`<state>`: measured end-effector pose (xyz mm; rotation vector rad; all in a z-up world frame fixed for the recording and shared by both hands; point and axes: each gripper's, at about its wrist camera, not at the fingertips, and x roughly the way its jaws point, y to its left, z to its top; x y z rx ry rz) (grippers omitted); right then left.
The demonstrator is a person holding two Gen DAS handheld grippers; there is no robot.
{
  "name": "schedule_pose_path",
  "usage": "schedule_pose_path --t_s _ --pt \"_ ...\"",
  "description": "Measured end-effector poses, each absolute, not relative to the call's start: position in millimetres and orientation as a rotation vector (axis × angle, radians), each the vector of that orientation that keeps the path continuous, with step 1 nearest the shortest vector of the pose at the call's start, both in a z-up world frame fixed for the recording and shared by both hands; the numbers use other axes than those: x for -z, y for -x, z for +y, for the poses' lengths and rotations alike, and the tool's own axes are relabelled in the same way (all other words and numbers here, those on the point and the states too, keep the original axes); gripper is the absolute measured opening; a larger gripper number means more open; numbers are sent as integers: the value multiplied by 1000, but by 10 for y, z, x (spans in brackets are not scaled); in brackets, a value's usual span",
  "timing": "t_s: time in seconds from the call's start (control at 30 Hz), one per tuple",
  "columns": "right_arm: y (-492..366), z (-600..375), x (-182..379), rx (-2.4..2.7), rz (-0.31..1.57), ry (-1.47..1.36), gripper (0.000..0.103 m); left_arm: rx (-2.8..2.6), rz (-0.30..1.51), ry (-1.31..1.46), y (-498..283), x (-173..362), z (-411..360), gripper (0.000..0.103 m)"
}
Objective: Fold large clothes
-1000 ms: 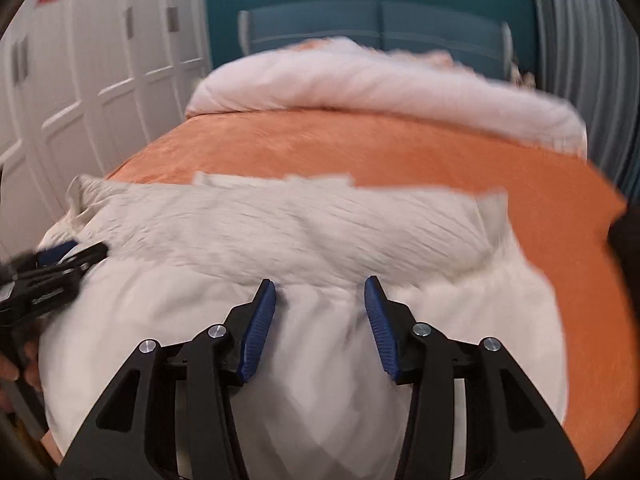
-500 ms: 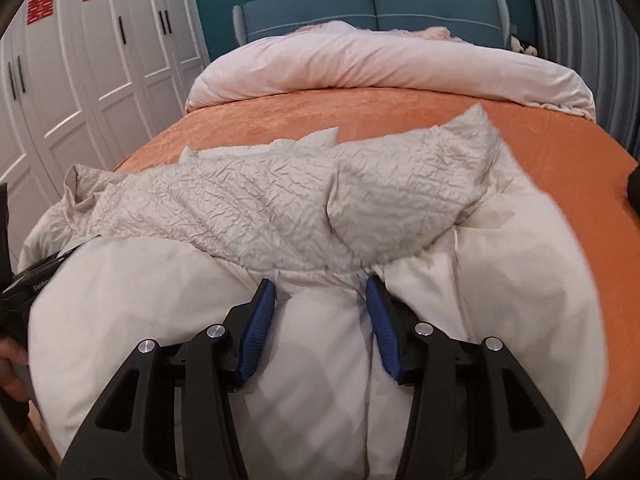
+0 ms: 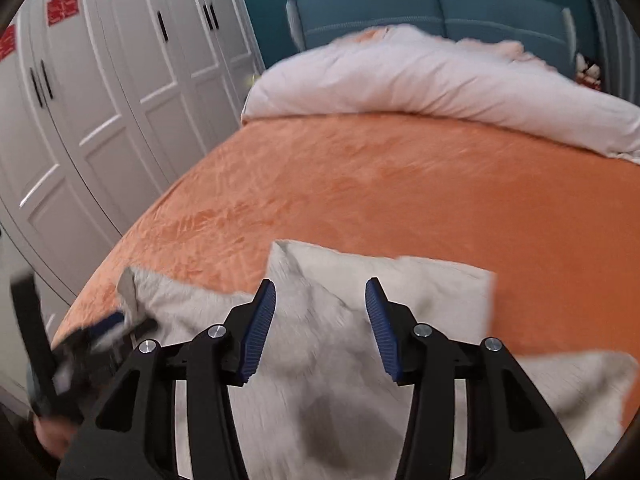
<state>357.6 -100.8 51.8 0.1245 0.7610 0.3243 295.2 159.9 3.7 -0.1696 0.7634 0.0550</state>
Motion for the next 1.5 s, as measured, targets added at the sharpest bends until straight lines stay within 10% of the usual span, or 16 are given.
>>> schedule_pose_path --t_s 0.27,0.33,0.4,0.8,1.3,1.5 --pt "-4251 -299 131 -374 1001 -21 45 -73 730 140 -2843 269 1574 85" --pt "-4301 -272 260 -356 1029 -4 7 -65 730 164 -2839 298 1606 86" --pt "-4279 -445 147 -339 951 -97 5 -55 733 186 -2854 318 1641 86" --pt "-3840 -1605 -165 -156 691 -478 13 -59 747 173 -2911 373 1620 86" --pt "-4001 -1856 539 -82 1053 -239 8 -103 768 127 -2955 402 1528 87" --pt "-3700 -1992 61 -54 786 -339 12 -116 765 109 -2957 440 1498 87"
